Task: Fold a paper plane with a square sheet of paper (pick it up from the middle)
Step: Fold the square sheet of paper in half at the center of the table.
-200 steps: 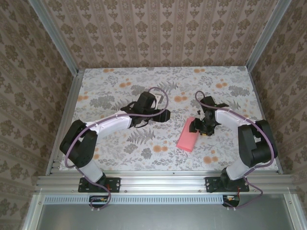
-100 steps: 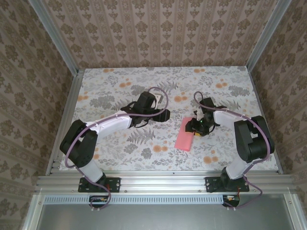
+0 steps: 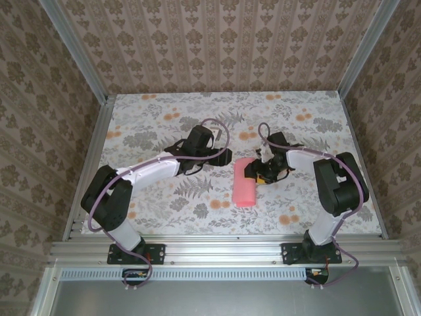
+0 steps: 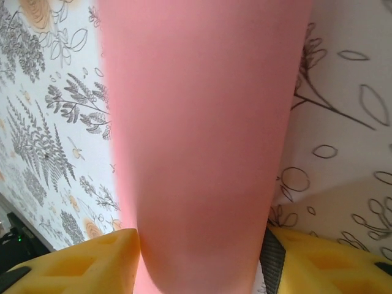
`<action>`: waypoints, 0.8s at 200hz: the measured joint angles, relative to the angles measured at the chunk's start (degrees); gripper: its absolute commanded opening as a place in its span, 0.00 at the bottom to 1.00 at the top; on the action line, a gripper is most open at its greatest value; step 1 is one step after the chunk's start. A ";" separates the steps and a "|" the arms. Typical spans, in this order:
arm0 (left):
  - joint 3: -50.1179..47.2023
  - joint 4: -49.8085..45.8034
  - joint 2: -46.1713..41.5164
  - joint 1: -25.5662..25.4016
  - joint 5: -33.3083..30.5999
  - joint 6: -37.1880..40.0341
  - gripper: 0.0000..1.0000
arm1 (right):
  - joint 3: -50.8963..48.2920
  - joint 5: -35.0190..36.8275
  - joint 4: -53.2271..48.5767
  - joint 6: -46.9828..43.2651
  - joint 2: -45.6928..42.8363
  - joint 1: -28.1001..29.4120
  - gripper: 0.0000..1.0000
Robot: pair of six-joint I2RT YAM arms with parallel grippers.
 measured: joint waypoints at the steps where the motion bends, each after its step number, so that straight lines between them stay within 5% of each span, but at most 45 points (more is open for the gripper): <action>1: 0.00 -0.02 0.00 0.00 0.02 0.00 0.73 | 0.04 0.09 -0.09 -0.02 0.00 0.00 0.59; 87: 0.00 -1.29 0.00 0.17 0.98 -2.12 0.58 | 4.22 7.28 -11.37 -5.75 -0.44 1.46 0.61; 160: 0.00 -5.92 0.02 -1.27 1.07 -8.24 0.46 | 4.52 9.18 -10.69 -2.54 -0.50 2.36 0.59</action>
